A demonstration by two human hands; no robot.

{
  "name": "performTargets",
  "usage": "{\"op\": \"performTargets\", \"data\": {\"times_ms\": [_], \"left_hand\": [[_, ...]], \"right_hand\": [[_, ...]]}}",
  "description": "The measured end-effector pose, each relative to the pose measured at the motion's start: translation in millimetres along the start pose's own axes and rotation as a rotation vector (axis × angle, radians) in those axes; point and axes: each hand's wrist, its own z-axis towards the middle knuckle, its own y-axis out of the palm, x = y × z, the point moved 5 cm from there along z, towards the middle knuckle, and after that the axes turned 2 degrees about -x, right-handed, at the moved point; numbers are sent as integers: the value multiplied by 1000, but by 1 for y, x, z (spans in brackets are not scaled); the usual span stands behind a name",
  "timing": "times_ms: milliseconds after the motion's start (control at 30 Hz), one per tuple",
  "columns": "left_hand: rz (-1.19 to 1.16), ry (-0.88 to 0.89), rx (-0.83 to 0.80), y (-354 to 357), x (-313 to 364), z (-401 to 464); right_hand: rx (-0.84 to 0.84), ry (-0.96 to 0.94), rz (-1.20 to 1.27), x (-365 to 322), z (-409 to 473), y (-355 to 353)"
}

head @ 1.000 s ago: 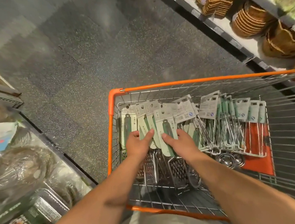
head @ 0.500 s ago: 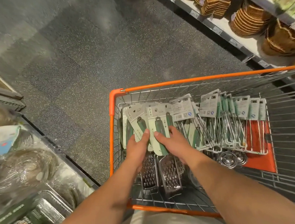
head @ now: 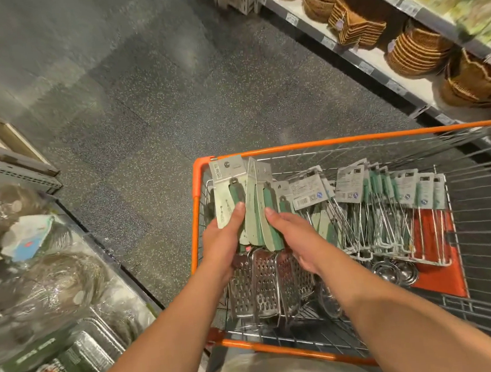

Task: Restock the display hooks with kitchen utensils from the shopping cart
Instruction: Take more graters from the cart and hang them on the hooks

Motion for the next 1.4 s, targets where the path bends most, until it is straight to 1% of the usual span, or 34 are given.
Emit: {"op": "performTargets", "data": {"times_ms": [67, 167, 300, 500, 633, 767, 833, 933, 1033, 1067, 1133, 1200, 1267, 1333, 1400], "left_hand": [[2, 22, -27, 3, 6, -5], [13, 48, -53, 8, 15, -14], [-14, 82, -56, 15, 25, -32], [-44, 183, 12, 25, 38, -61], [-130, 266, 69, 38, 44, -102], [-267, 353, 181, 51, 36, -151], [-344, 355, 267, 49, 28, -173], [-443, 315, 490, 25, 0, -200], [-543, 356, 585, -14, -46, -203], [-579, 370, 608, -25, -56, -218], [-635, 432, 647, -30, -56, -267], [-656, 485, 756, -43, -71, -308], [-707, 514, 867, -58, -102, -343], [-755, 500, 941, -64, -127, -386], [-827, 530, 1017, -58, -153, -441]], "right_hand": [[-19, -42, -42, -10, -7, -1], [3, -96, -74, -23, -20, -6], [3, -133, -22, -34, -35, -7], [-44, -202, -9, -49, -56, -11], [-80, -236, -38, -62, -72, -17], [-174, -285, -141, -72, -95, -14], [-233, -307, -205, -74, -109, -8], [-353, -300, -306, -72, -133, 14], [-496, -301, -409, -63, -164, 45], [-533, -312, -443, -55, -172, 58], [-579, -338, -499, -41, -192, 80], [-655, -344, -558, -17, -214, 105], [-722, -356, -633, 11, -238, 129], [-827, -363, -689, 38, -267, 147], [-944, -343, -778, 74, -305, 161]]}}
